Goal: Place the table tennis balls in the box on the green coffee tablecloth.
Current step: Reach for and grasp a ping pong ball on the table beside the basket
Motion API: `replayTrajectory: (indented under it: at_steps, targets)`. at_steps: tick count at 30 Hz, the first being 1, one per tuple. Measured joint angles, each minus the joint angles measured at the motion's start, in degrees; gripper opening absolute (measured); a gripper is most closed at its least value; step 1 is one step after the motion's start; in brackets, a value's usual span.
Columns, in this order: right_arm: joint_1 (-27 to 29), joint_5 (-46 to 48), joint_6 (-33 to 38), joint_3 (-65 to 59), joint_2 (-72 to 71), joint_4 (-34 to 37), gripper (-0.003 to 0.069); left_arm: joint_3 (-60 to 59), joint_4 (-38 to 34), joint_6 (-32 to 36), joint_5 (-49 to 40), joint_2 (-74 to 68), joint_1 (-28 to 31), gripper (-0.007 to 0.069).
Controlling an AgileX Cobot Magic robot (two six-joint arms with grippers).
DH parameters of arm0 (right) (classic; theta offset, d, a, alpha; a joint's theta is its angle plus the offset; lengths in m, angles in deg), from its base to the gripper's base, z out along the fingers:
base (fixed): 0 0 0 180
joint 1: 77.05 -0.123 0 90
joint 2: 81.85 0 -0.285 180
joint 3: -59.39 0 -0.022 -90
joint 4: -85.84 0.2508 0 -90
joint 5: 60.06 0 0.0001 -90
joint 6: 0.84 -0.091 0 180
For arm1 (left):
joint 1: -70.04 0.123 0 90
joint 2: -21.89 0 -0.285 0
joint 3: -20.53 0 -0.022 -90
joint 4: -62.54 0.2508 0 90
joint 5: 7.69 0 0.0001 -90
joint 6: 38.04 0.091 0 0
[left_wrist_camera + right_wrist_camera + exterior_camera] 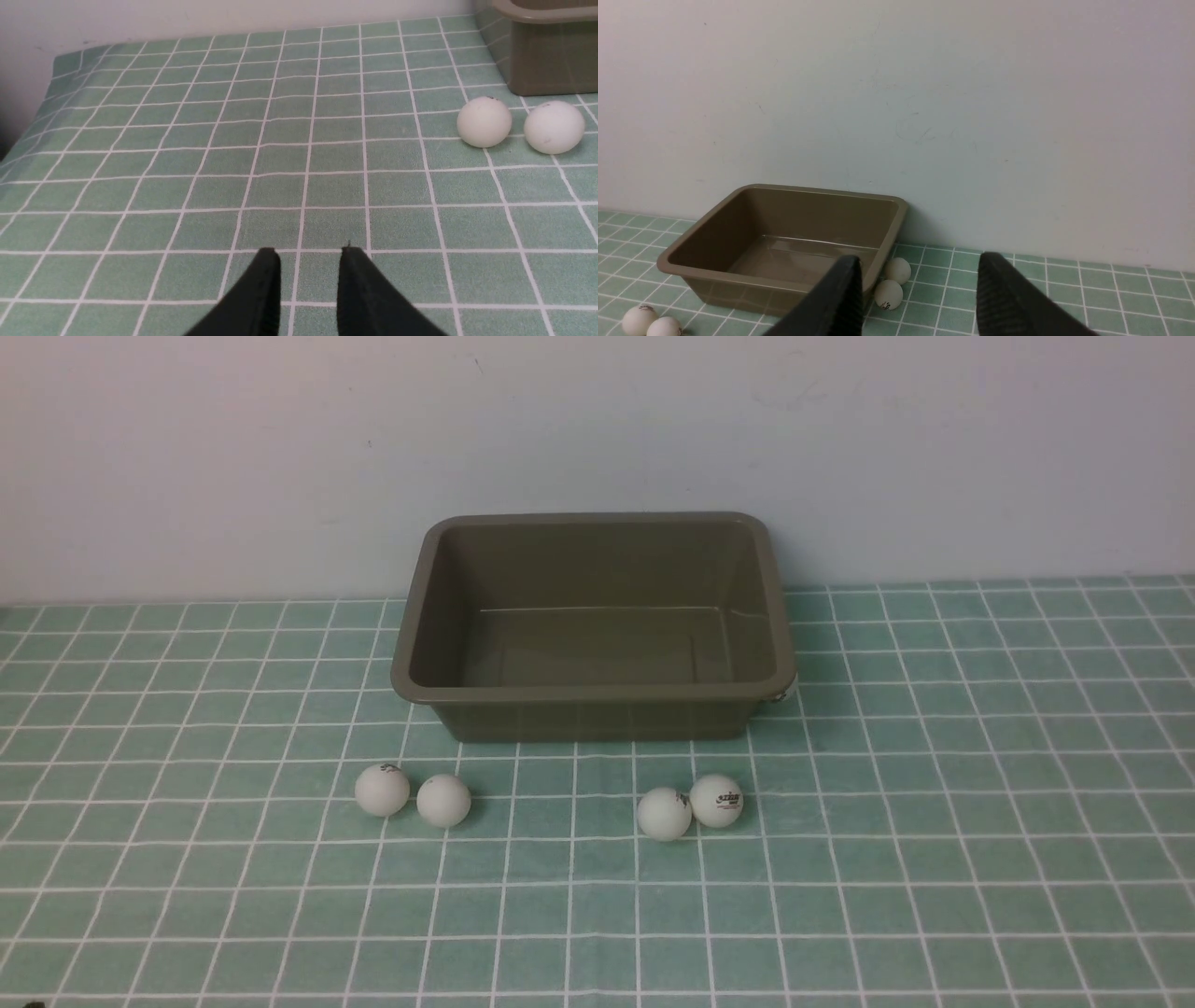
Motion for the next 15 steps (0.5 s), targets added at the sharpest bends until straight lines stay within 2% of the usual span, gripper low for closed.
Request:
replayTrajectory:
  at_steps: [5, 11, 15]
  targets:
    - [0.0, 0.4, 0.0, 0.0, 0.0, 0.0, 0.0314, -0.2, -4.7, -0.2, 3.7, 0.0, 0.0, 0.0163]
    - [-0.2, 0.6, 0.0, 0.0, 0.0, -0.1, 0.0314, -0.2, -19.3, -0.6, 7.7, 0.0, 0.0, 0.0163]
    - [-0.2, 1.4, 0.0, 0.0, 0.0, -0.1, 0.0314, -0.2, -25.3, -0.7, 8.6, 0.0, 0.0, 0.0163]
